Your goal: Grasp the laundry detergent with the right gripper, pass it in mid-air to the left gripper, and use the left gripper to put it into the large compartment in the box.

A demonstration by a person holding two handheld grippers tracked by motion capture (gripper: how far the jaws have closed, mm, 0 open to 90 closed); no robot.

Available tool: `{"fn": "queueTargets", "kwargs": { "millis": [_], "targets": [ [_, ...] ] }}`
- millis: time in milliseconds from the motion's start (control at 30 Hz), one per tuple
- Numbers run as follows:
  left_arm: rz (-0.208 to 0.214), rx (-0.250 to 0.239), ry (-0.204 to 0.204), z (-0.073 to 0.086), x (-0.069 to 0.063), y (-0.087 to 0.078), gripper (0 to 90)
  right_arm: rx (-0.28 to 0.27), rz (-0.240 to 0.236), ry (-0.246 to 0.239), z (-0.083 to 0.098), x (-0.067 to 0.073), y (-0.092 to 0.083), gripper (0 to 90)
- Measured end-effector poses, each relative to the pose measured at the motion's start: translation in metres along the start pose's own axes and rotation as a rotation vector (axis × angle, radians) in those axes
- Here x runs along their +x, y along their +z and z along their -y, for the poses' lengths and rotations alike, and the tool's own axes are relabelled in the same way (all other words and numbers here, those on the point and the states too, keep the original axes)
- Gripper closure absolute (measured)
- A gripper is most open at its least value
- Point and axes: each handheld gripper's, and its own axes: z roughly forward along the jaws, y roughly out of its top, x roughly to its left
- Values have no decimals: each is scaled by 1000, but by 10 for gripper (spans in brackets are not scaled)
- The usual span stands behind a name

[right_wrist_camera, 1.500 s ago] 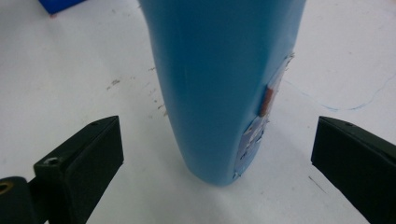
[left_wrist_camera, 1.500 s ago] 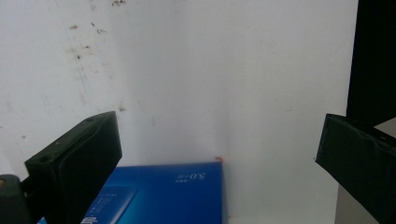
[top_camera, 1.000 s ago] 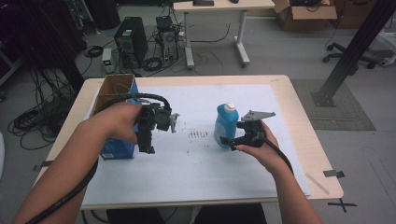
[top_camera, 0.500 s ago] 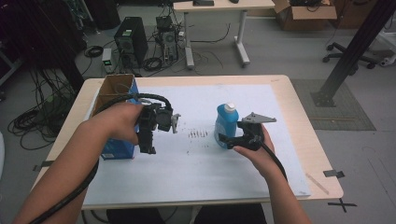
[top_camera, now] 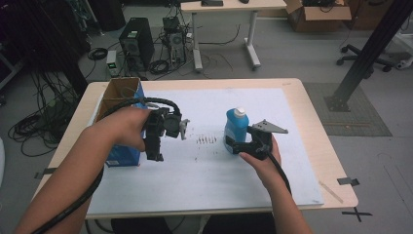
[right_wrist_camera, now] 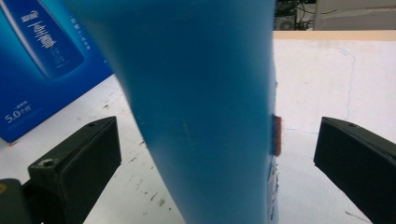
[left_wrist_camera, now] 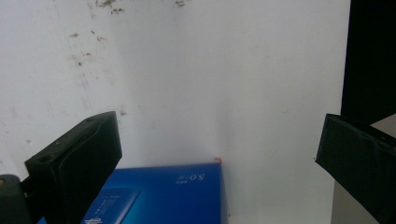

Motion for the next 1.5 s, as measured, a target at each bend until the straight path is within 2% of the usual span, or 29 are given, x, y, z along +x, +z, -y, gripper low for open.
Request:
{"fn": "queueTargets", "kwargs": {
  "millis": [167,633,933,1167,1500],
  "targets": [
    [11,-8,-9,3,1,2,5,-8,3,18,1,0,1,5],
    [5,-12,-8,8,-1,2,5,-19,29,8,-1,6,12,5],
    [10,-16,-24,14,-1,3,5,-22,50,3,-1,7,15,13],
    [8,-26,-25,17,-3,4,5,-23,76,-6,0,8,16,67],
    [8,-20,-25,19,-3,5,5,-32,76,-13,3,8,15,105]
  ]
}}
